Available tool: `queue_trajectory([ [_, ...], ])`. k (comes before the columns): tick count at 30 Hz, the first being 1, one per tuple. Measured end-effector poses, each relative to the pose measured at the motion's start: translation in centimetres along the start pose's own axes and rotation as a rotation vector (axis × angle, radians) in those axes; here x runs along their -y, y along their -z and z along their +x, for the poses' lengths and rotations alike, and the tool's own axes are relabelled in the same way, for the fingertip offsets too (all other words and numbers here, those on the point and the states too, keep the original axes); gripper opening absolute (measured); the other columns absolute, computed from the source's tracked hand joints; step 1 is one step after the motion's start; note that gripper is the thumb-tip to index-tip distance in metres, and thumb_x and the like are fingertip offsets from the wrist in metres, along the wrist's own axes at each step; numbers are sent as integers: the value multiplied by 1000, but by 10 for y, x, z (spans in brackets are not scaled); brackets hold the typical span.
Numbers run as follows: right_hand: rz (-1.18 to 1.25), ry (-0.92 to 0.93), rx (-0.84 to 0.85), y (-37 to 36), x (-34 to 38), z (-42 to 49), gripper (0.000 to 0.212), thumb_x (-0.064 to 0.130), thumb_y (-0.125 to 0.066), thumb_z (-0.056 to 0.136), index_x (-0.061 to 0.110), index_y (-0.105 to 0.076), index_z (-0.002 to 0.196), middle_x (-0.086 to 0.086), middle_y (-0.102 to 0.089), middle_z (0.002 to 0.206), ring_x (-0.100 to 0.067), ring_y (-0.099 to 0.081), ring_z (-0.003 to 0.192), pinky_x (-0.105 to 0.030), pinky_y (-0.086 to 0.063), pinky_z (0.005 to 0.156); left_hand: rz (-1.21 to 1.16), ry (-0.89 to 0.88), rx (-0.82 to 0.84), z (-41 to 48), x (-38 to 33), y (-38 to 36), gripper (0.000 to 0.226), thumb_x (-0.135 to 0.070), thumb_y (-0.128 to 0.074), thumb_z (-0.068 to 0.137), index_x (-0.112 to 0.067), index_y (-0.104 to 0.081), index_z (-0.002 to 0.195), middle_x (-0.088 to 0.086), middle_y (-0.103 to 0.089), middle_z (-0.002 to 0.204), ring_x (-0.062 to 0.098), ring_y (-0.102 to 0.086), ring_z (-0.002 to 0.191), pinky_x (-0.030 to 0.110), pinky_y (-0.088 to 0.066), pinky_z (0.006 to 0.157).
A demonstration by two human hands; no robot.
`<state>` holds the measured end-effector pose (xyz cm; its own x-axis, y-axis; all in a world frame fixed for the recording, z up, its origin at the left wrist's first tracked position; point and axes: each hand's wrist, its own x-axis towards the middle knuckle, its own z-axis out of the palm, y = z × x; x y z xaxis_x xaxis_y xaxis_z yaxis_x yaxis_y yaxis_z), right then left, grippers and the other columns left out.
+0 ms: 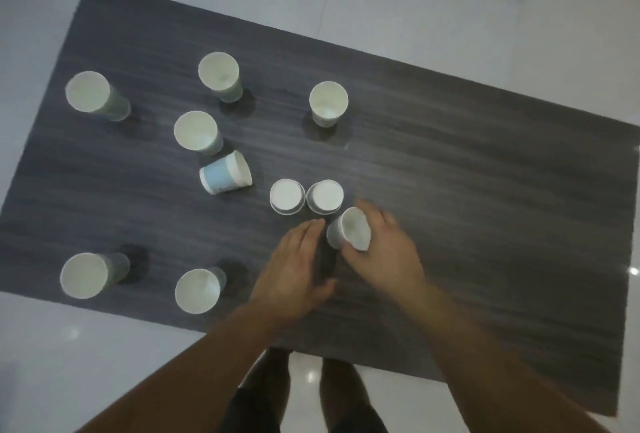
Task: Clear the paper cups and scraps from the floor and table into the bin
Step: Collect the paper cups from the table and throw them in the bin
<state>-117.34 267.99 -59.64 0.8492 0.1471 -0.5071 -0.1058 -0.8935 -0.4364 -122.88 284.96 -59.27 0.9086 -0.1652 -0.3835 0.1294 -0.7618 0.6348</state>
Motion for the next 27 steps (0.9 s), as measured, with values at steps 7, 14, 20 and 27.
queue_trajectory([
  [7,246,168,126,15,20,-14,76,77,-40,79,37,-36,144,15,-49,142,-6,-46,129,-29,-39,105,-241,48,-73,-1,1,11,76,-26,-78,73,-18,-41,139,-6,-50,135,10,-47,124,34,-41,102],
  [14,-86,179,98,-4,34,67,100,36,-74,77,22,-12,154,-2,-14,159,-27,-20,142,-41,-29,112,-225,237,-216,-18,25,11,96,-39,-77,69,-40,-16,144,-8,-41,139,7,-44,122,30,-43,97],
  [20,-34,79,136,-16,38,69,64,25,-71,83,10,-39,137,-11,-47,135,-30,-47,122,-34,-39,94,-189,267,-287,-30,24,26,92,-39,-78,68,-46,-18,138,-7,-46,132,7,-50,110,23,-42,85],
  [27,266,-69,-6,51,35,10,59,36,-78,73,27,-52,125,4,-58,114,-20,-57,106,-25,-37,81,-168,234,-291,-54,-18,72,87,-39,-77,70,-41,-22,137,-7,-45,133,13,-50,115,27,-44,89],
])
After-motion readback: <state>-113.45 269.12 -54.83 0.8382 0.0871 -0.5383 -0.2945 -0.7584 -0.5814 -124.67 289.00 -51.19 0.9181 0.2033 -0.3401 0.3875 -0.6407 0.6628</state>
